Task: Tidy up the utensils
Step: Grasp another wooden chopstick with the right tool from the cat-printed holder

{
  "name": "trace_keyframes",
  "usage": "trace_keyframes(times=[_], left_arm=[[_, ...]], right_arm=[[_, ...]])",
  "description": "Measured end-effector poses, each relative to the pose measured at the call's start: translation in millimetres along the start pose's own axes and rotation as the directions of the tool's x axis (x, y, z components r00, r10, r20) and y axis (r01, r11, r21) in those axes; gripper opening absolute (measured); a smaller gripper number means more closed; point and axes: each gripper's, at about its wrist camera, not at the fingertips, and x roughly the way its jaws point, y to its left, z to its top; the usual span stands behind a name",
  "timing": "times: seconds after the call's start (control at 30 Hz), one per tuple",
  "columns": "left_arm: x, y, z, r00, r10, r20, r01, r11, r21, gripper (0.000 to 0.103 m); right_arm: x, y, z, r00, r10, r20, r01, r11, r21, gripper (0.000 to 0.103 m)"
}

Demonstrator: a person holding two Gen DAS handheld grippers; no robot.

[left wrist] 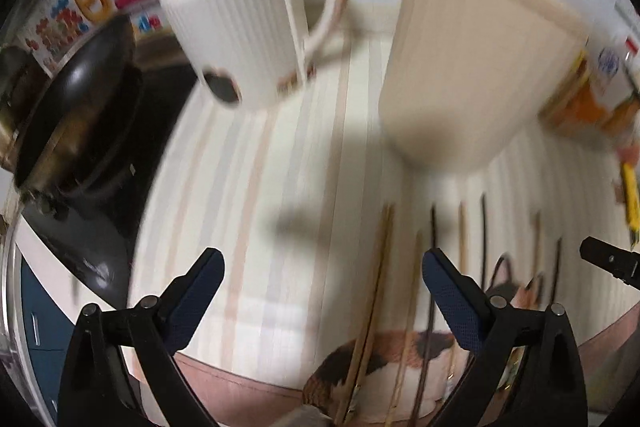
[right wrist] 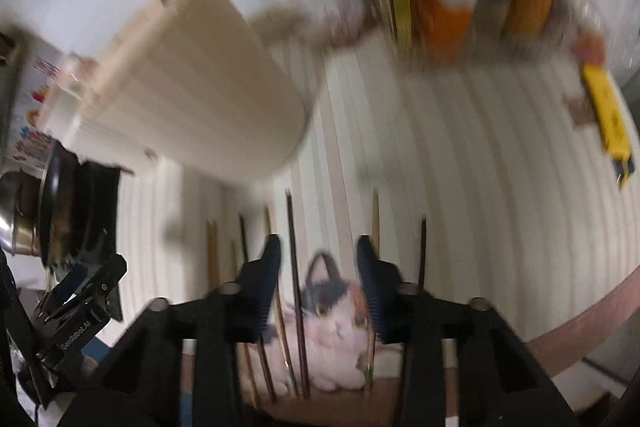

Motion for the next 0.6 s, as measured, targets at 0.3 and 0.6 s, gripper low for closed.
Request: trace_keyframes(times=[0.3,0.6], left_arm=[[69.6,-15.1,-28.9,0.977,-0.076,-0.2,0.084,0.996,0.036,0.03],[78.1,-32.4,-31.9,0.978,-0.082,-0.193,0.101,0.991,0.088,0.005]], right_arm=[[50.9,-15.1,-20.1,0.99,-0.077,-0.122,0.076,0.997,-0.011,0.025],[63.3,-23.0,-20.8,0.984,-0.107,-0.141,0.107,0.994,-0.008,0.025]])
